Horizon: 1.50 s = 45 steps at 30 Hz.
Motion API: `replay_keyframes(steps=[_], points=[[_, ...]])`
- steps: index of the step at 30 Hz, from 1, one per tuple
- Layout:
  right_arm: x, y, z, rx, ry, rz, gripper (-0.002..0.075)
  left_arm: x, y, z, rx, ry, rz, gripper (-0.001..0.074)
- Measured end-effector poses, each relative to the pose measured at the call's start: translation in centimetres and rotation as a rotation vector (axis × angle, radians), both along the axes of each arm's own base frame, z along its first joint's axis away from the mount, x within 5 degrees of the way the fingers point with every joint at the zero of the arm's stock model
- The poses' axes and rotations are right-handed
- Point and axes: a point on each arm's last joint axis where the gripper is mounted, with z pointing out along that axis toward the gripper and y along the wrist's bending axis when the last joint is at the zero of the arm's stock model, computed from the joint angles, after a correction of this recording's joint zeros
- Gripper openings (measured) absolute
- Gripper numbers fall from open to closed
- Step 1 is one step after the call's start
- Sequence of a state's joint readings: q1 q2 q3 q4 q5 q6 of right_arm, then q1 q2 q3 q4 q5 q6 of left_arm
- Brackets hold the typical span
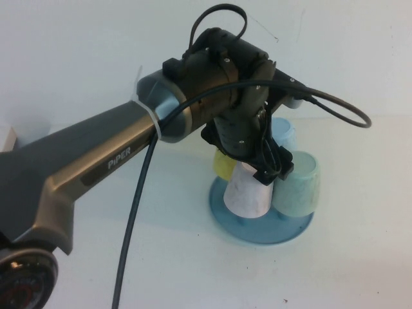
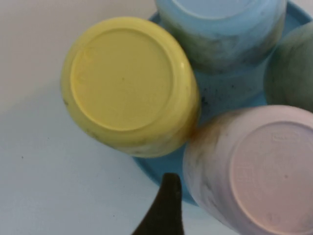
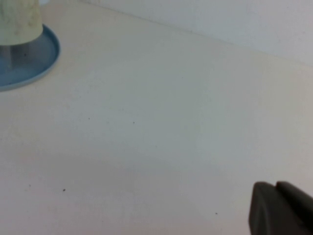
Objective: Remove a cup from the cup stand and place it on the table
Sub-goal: Pick up the cup from the rack
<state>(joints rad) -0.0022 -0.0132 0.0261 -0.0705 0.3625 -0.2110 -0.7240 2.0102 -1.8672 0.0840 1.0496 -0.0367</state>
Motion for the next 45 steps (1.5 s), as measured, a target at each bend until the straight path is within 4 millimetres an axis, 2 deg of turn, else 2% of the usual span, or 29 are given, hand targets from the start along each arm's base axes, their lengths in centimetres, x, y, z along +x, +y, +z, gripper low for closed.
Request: replay_keyframes(steps=[4, 17, 19, 22, 30, 34, 41, 45], points=[[0.0, 0.0, 0.0, 0.0, 0.0, 0.0, -0.0002, 0.7, 0.5, -0.5, -0.033, 0.042, 0.016, 0.0667], [0.0, 0.0, 0.0, 0.0, 0.0, 0.0, -0.0002, 1.2, -0.4, -2.7, -0.026, 0.077, -0.037, 0.0666], [0.0, 0.0, 0.0, 0.0, 0.0, 0.0, -0.0001, 1.4, -0.5, -2.9, -0.032, 0.07, -0.038, 0.0649], [0.0, 0.0, 0.0, 0.0, 0.0, 0.0, -0.0001, 1.5, -0.7, -3.0, -0.042, 0.057, -0.038, 0.0571], [0.0, 0.0, 0.0, 0.0, 0.0, 0.0, -0.0002, 1.8, -0.3, -2.5, -0.001, 0.017, -0.045, 0.0571], [0.0, 0.0, 0.0, 0.0, 0.0, 0.0, -0.0002, 1.6, 0.0, 0.1, -0.013, -0.013, -0.034, 0.0571], [0.0, 0.0, 0.0, 0.0, 0.0, 0.0, -0.0002, -0.1, 1.4, 7.3, -0.073, -0.076, -0.019, 0.0571], [0.0, 0.0, 0.0, 0.0, 0.0, 0.0, -0.0001, -0.9, 2.1, 9.5, -0.093, -0.093, -0.017, 0.0571]])
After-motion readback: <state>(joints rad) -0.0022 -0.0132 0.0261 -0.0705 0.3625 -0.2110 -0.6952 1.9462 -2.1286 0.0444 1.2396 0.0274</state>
